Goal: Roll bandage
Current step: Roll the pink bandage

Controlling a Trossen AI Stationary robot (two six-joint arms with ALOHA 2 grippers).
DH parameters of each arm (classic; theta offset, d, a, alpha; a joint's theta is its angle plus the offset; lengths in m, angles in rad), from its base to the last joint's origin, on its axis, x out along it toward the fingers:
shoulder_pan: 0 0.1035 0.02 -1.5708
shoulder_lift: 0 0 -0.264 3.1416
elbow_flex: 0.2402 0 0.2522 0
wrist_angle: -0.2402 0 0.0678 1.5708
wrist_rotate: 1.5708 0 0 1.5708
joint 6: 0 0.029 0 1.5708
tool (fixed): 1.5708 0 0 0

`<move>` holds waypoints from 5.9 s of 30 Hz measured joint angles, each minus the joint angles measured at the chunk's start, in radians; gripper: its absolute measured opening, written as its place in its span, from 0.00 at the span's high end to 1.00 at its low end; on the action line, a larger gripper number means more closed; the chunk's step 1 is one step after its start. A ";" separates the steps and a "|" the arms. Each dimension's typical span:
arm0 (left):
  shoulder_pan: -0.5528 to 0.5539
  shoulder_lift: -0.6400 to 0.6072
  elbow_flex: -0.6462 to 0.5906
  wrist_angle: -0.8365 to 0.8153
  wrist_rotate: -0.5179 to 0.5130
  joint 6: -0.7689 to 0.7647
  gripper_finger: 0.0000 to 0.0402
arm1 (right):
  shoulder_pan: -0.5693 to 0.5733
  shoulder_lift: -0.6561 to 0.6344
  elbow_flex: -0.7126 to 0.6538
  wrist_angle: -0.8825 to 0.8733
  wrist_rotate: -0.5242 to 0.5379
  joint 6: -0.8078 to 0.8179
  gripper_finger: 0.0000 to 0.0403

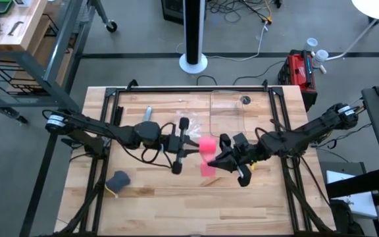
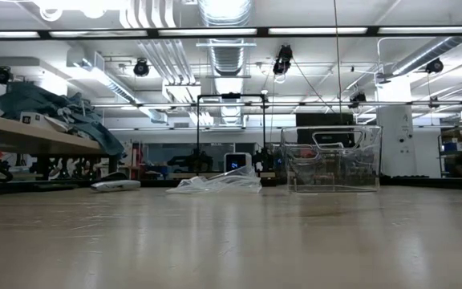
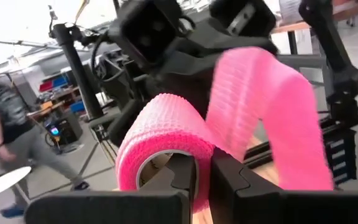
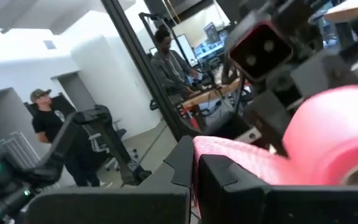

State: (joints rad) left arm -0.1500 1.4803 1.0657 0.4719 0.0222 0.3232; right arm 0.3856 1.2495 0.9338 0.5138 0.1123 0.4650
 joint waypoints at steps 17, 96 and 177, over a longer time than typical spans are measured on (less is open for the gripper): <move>-0.006 -0.002 -0.003 -0.074 0.014 0.016 0.97 | -0.041 -0.022 0.042 -0.105 0.143 -0.020 0.95; -0.140 -0.060 -0.004 -0.064 -0.337 0.218 0.98 | -0.130 0.064 -0.216 -0.102 -0.113 -0.252 0.38; -0.142 -0.075 -0.004 -0.203 -0.083 0.168 0.98 | -0.369 0.079 0.299 -0.703 -0.243 0.005 0.50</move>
State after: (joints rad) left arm -0.2916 1.4055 1.0618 0.2687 -0.0609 0.4909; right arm 0.0166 1.3289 1.2327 -0.1893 -0.1303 0.4702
